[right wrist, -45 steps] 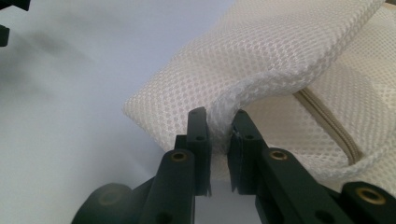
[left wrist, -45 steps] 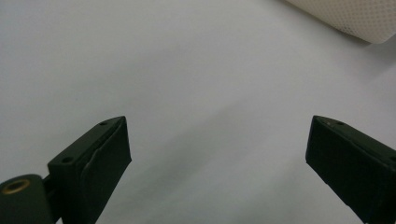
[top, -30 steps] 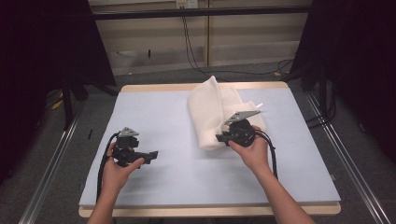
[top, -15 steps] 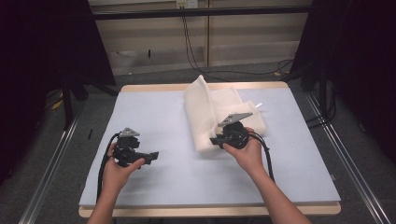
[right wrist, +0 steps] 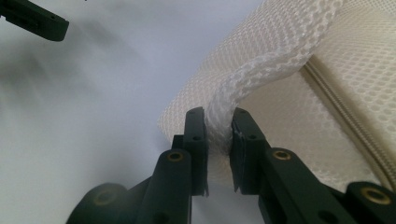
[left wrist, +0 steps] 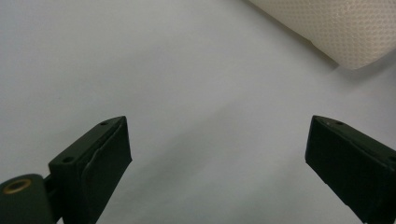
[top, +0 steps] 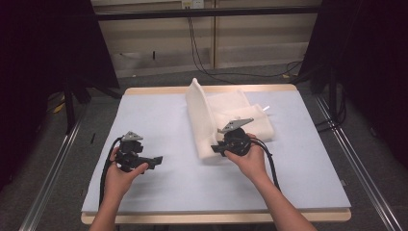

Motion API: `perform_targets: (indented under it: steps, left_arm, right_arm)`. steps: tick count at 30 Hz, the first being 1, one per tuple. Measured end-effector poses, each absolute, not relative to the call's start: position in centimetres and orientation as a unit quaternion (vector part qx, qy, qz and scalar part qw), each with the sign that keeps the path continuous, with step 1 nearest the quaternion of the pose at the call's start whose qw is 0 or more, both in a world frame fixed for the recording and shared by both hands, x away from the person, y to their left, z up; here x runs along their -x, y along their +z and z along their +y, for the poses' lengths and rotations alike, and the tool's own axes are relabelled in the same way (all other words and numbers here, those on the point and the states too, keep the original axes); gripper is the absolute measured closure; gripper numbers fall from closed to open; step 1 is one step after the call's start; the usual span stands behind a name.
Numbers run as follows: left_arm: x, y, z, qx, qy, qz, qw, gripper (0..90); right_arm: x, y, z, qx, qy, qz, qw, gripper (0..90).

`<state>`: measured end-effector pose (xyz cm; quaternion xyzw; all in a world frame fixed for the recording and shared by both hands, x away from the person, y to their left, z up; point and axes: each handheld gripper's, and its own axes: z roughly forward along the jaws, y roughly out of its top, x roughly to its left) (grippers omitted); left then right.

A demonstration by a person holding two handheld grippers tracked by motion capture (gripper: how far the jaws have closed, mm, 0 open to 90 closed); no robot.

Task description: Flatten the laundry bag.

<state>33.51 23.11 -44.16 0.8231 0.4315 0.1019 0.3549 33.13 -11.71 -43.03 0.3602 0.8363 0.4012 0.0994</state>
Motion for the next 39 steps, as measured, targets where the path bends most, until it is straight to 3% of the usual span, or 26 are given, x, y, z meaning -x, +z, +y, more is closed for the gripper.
perform_targets:
  steps: [10,21,28,39]
  left_arm:
    - [-33.5,-44.2,23.1,-0.825,0.101,0.43,0.353,6.9]
    - [-33.5,-44.2,23.0,-0.823,0.1,0.432,0.356,7.0]
    - [-33.5,-44.3,22.9,-0.826,0.098,0.429,0.352,7.0]
    - [-33.5,-44.3,22.9,-0.829,0.097,0.427,0.349,7.0]
  right_arm:
    - [-33.0,-43.4,-11.2,-0.356,0.398,0.84,0.097,77.0]
    - [-33.1,-43.0,-11.5,-0.366,0.401,0.835,0.088,65.3]
    - [-33.1,-42.6,-12.0,-0.376,0.397,0.832,0.096,45.7]
    - [-33.3,-41.9,-13.6,-0.391,0.386,0.829,0.104,27.0]
